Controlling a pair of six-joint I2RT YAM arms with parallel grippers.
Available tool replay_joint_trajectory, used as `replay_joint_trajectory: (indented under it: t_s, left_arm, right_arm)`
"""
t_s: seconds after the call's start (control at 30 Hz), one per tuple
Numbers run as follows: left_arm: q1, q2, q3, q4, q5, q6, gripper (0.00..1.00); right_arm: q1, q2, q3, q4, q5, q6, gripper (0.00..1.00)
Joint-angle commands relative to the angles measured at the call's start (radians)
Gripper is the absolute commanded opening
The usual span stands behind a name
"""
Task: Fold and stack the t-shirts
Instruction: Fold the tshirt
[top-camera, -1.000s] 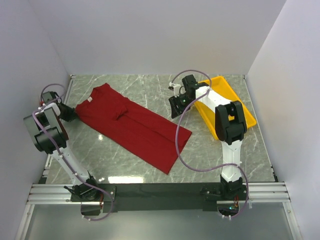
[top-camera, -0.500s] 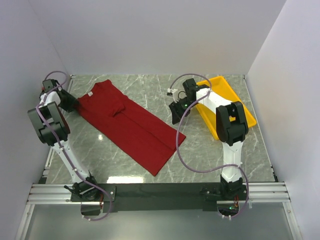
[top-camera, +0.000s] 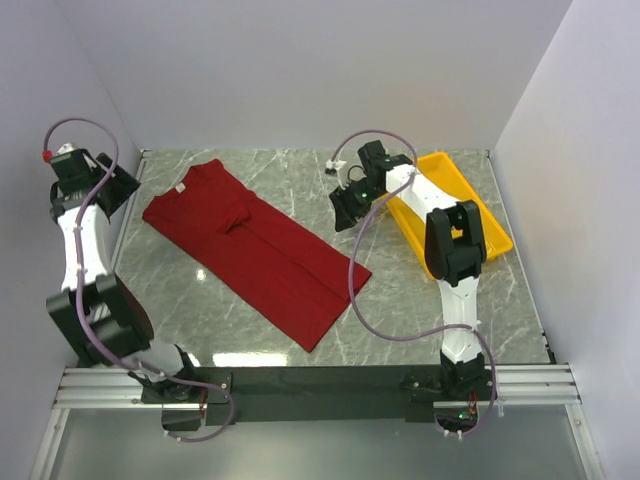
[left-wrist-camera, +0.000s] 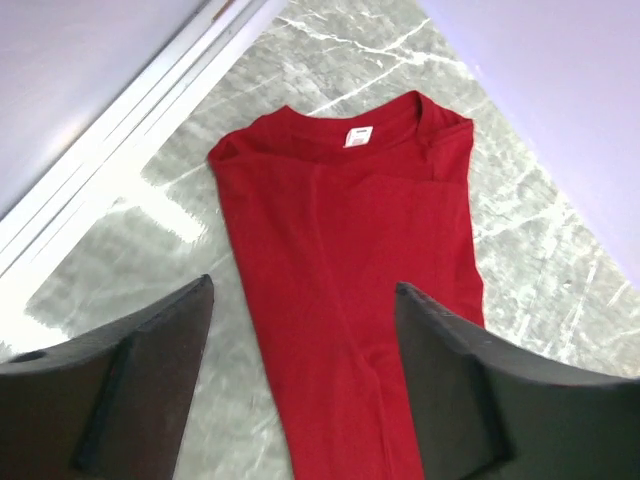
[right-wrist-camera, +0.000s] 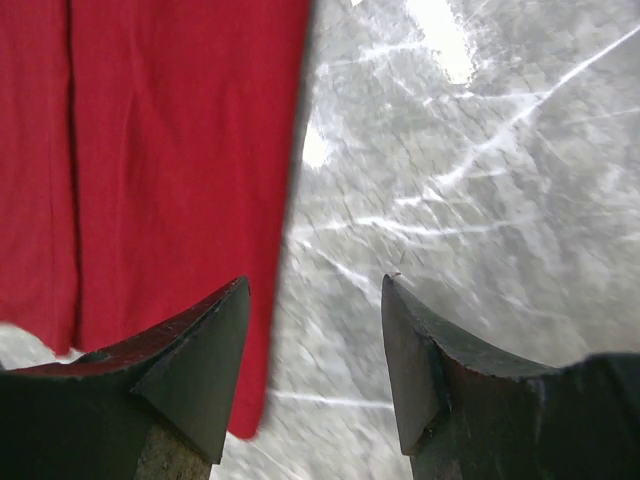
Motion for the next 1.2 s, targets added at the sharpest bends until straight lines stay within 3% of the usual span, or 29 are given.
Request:
replay_joint_trajectory:
  t_s: [0.0, 0.17, 0.7, 1.0, 1.13, 1.17]
  left_arm:
    - [0.037, -0.106, -0.085, 0.006, 0.005, -0.001, 0.79]
    - [0.089, -0.241, -0.217, 0.039, 0.090, -0.053, 0.85]
    - [0.100, -0.287, -0.377, 0.061, 0.303, -0.093, 0.84]
    - [0.100, -0.315, -0.428, 0.064, 0.323, -0.093, 0.84]
    - [0.100, -0.318, -0.434, 0.061, 0.325, -0.093, 0.84]
    - [0.099, -0.320, -0.437, 0.062, 0.331, -0.093, 0.84]
  right_arm:
    - [0.029, 0.040, 0.039, -0.025, 0.029, 0.121, 0.62]
    - [0.043, 0.043, -0.015, 0.006, 0.053, 0.181, 0.61]
    - [0.095, 0.046, -0.142, 0.043, 0.080, 0.247, 0.55]
    - [0.099, 0.031, -0.203, 0.075, 0.089, 0.294, 0.21]
    - [0.096, 0.017, -0.222, 0.090, 0.087, 0.314, 0.00]
    - [0.089, 0.014, -0.225, 0.095, 0.087, 0.329, 0.00]
